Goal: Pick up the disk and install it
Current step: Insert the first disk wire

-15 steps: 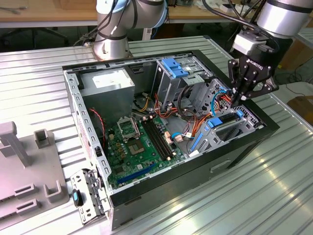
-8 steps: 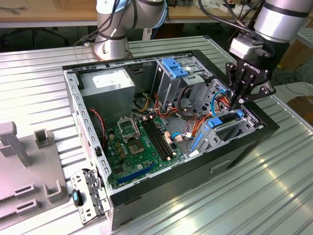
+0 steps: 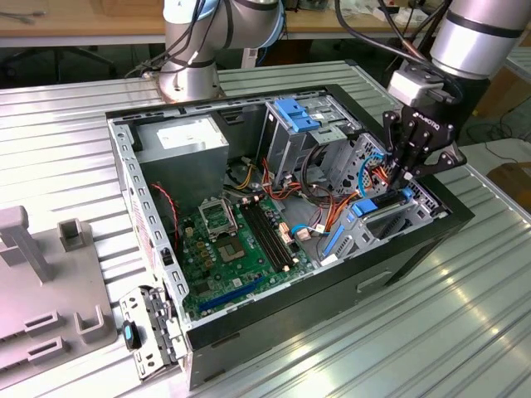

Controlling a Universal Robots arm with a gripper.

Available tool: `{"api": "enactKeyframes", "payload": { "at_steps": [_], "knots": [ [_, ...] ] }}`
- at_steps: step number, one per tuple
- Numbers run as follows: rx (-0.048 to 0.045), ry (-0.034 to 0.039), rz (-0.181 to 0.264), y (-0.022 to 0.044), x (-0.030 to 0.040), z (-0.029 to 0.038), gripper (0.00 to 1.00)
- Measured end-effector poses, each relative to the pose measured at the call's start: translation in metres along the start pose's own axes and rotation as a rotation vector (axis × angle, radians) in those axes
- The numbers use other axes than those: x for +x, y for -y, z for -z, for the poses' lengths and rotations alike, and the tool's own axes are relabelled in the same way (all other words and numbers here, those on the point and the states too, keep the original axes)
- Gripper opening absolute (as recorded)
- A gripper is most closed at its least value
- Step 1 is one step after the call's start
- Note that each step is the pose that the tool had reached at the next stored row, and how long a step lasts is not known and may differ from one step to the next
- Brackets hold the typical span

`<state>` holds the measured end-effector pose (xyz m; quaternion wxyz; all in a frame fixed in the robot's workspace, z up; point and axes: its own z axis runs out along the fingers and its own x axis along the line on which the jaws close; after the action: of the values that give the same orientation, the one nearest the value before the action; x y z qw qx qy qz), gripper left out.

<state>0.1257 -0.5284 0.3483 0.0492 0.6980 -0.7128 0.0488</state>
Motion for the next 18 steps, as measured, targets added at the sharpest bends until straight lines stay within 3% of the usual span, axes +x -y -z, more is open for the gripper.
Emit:
{"api": "enactKeyframes", "payload": {
  "at_steps": [18],
  "knots": [
    [-0.0009, -0.0003, -0.006, -0.0013, 0.0027, -0.0048, 0.17]
  ]
}}
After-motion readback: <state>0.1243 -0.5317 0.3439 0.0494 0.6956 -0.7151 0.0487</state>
